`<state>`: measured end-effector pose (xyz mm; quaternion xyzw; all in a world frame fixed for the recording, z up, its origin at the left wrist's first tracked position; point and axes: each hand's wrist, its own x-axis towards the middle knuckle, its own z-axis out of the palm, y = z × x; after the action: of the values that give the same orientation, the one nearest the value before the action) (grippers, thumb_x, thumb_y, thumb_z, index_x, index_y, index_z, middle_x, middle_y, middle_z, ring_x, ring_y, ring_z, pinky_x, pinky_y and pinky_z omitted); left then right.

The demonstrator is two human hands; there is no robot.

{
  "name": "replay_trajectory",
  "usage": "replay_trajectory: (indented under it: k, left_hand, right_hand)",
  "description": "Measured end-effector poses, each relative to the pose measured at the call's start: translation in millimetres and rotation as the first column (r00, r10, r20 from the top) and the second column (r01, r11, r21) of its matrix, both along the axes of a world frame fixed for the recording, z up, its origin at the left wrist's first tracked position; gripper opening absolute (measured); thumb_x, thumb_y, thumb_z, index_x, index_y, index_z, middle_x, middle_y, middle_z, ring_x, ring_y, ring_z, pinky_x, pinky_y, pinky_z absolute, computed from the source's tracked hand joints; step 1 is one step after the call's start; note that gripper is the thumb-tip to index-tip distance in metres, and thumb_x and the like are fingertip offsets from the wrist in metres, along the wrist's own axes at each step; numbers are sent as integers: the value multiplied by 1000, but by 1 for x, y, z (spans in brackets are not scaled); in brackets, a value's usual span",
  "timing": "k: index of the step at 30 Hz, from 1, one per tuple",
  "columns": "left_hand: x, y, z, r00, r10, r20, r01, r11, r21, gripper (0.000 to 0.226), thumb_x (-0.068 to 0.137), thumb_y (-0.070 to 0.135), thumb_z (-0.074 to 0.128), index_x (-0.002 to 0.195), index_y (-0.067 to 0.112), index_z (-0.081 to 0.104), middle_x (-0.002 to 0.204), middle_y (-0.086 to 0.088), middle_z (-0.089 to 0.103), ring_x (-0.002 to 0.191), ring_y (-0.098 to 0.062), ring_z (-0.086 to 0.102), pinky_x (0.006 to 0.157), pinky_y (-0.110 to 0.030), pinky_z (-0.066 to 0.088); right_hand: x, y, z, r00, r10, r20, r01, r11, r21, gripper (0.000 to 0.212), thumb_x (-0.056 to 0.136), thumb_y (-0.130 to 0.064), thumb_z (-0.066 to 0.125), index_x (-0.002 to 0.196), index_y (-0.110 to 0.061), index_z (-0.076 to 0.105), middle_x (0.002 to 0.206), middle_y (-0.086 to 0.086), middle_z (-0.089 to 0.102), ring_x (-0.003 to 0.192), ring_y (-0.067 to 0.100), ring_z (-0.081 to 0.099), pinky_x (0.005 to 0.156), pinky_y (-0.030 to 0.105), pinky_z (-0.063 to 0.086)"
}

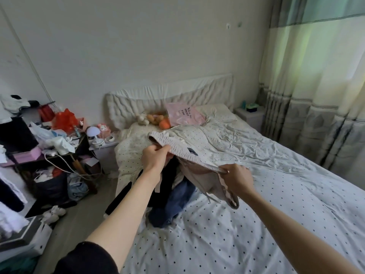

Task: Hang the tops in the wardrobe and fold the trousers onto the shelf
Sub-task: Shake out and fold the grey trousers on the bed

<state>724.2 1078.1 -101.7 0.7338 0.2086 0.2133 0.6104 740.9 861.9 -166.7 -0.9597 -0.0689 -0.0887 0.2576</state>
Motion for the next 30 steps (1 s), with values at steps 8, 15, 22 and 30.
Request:
replay_trajectory:
  k: [8, 15, 22, 30]
  left_hand:
    - [-8, 31, -14, 947, -298, -119, 250, 453, 856, 62, 94, 18, 54, 148, 25, 25, 156, 3, 20, 143, -15, 20, 113, -43, 23]
    - [7, 44, -39, 876, -200, -439, 431, -84, 898, 88, 86, -1, 50, 149, 38, 2, 159, 5, 7, 145, -12, 12, 114, -56, 0]
    - [0, 39, -69, 982, -133, -134, 167, 279, 946, 5, 86, 15, 63, 88, 10, 66, 81, -5, 70, 72, -29, 62, 68, -33, 44]
    - [-17, 34, -62, 949, -295, 110, 11, 382, 924, 21, 67, -12, 74, 71, 1, 59, 44, -1, 50, 34, -18, 48, 50, -31, 45]
  right_hand:
    - [2, 14, 17, 996, 92, 19, -93, 995, 34, 22, 71, -5, 61, 80, -19, 75, 68, 7, 70, 66, 27, 63, 57, 27, 45]
    - [18, 27, 42, 993, 111, 37, -113, 991, 69, 22, 72, -5, 66, 88, -15, 77, 75, 7, 73, 69, 25, 66, 62, 38, 55]
    - [35, 20, 37, 990, -48, 136, 52, 998, -31, 20, 80, -6, 59, 91, -14, 74, 77, 7, 72, 72, 26, 65, 72, 34, 52]
    - [28, 17, -4, 990, -140, -23, 141, 989, 40, 23, 83, -4, 52, 94, -13, 69, 82, 10, 71, 76, 29, 63, 66, 32, 46]
